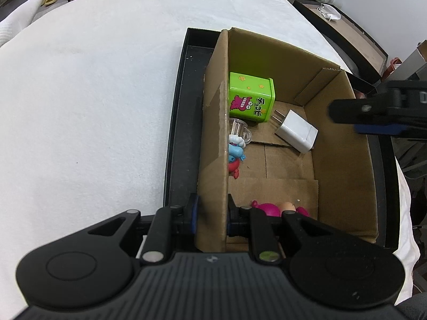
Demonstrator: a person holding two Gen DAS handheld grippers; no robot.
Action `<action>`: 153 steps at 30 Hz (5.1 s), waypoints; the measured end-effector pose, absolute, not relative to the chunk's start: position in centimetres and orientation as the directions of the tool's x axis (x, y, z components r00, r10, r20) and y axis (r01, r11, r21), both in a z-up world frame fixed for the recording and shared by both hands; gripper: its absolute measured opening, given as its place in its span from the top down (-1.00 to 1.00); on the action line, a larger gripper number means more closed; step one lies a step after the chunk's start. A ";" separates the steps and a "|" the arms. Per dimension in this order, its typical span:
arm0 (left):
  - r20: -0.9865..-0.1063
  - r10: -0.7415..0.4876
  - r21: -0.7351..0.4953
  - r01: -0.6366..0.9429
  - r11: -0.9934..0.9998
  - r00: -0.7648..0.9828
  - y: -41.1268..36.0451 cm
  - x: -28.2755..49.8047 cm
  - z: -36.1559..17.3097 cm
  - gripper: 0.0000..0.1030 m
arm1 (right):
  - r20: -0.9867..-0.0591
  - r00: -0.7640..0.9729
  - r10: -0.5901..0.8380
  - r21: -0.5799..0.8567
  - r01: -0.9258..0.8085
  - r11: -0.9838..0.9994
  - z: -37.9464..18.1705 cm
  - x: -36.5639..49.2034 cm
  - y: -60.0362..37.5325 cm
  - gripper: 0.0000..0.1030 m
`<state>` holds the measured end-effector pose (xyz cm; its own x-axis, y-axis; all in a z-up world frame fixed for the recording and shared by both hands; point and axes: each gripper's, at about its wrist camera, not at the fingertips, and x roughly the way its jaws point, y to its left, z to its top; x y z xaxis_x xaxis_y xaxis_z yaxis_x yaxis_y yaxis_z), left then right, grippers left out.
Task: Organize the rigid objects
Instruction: 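Carry the blue-red figure into the box and release with the right tool, then grasp the brown-haired doll with the right tool, then carry the brown-haired doll into the box and release with the right tool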
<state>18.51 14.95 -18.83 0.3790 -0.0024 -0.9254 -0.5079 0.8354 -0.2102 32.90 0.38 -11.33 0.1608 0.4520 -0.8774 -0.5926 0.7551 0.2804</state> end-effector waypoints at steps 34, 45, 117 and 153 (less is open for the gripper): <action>-0.942 0.043 -0.148 -0.527 0.837 0.332 14.0 19.3 -19.2 0.68 | -0.870 0.296 0.394 0.230 -0.464 0.856 -13.0 44.0 -10.1 -0.60; -0.949 0.053 -0.129 -0.538 0.833 0.310 13.9 19.8 -19.6 0.69 | -0.883 0.279 0.379 0.240 -0.424 0.873 -14.9 48.4 -9.7 -0.66; -0.938 -0.014 -0.194 -0.492 0.849 0.345 15.0 19.4 -19.9 0.66 | -0.873 0.274 0.402 0.183 -0.581 0.793 -7.8 36.8 0.6 0.18; -0.936 -0.016 -0.206 -0.509 0.836 0.352 15.7 19.1 -19.5 0.64 | -0.893 0.248 0.375 0.170 -0.585 0.793 -10.1 36.1 0.8 0.03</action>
<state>19.09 15.68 -19.49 0.3523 -0.0159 -0.9358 -0.5091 0.8358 -0.2058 36.09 0.79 -10.12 0.2481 0.3750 -0.8932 -0.5853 0.7928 0.1702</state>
